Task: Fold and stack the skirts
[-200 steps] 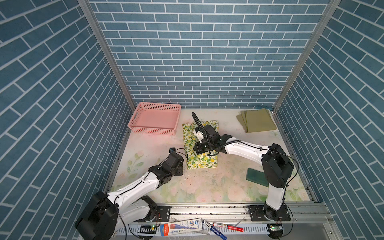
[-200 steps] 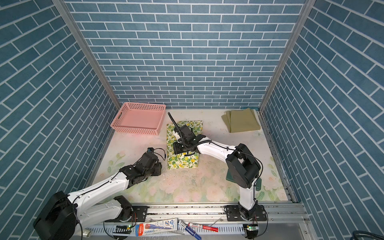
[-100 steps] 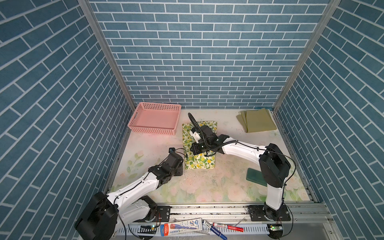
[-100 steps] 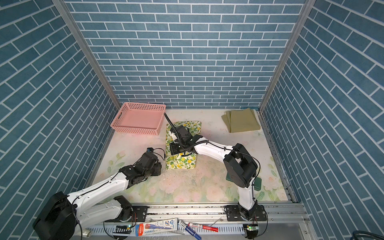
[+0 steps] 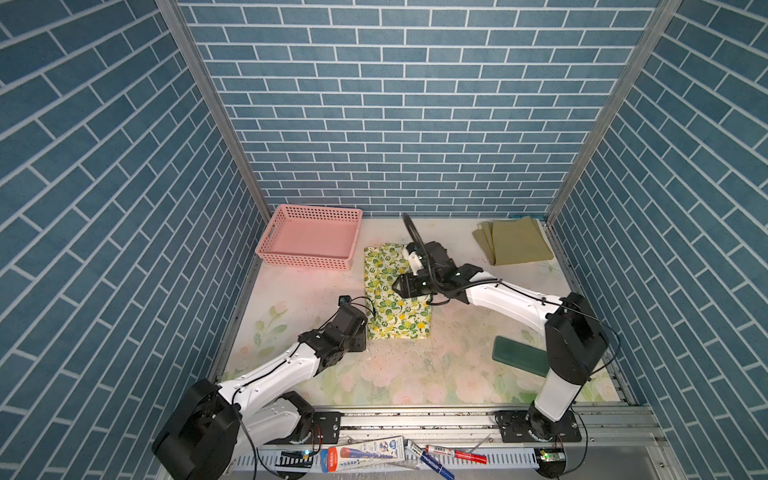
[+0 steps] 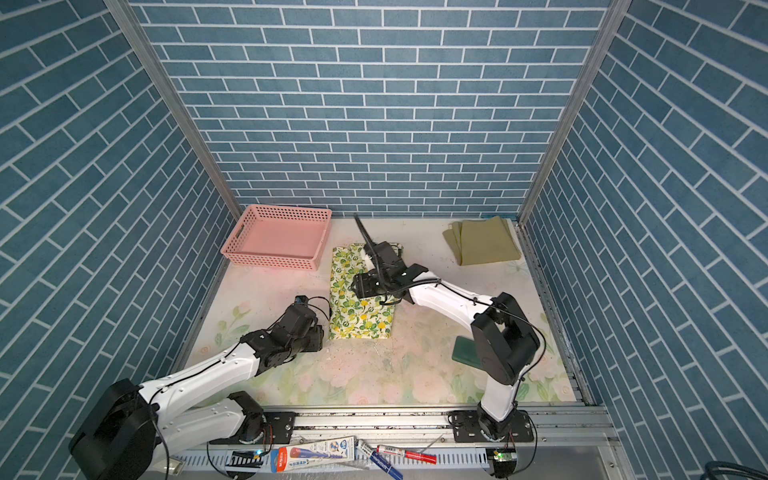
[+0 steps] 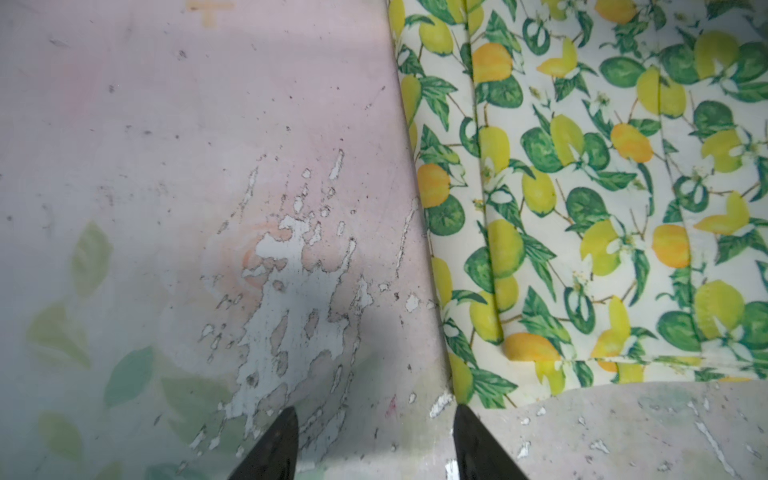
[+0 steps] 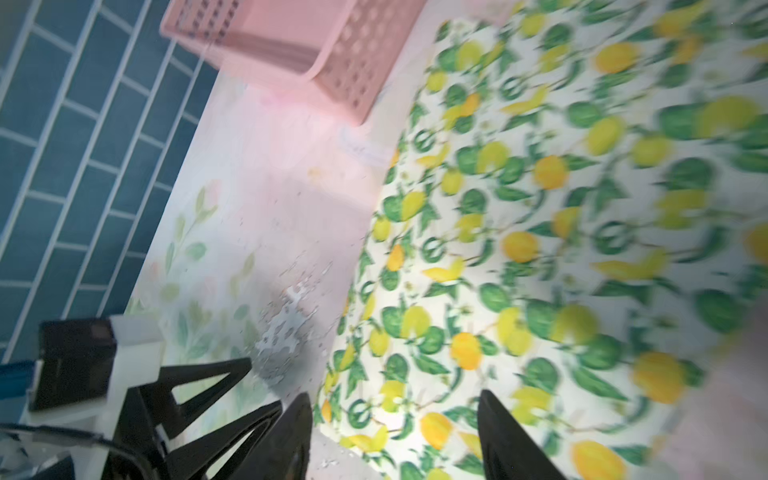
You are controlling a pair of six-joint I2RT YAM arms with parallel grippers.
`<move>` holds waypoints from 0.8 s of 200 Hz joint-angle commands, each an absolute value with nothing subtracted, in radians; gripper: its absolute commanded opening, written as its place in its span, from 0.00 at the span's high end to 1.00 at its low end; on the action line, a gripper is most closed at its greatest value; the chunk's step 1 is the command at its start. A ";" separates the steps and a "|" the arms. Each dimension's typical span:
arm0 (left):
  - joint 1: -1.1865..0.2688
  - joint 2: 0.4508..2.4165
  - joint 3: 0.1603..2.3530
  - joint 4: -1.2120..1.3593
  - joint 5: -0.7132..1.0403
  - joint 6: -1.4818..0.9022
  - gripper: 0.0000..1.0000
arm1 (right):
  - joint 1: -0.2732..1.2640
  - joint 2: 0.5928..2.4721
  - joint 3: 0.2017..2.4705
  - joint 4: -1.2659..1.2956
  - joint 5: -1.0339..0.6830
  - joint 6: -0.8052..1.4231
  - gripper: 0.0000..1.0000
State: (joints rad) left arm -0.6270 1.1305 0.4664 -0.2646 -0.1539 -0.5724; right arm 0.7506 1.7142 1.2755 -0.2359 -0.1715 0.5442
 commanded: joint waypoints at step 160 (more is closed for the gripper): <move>-1.095 1.801 1.058 -0.074 -0.017 -0.512 0.37 | 0.366 1.064 0.915 -0.433 0.041 0.508 0.30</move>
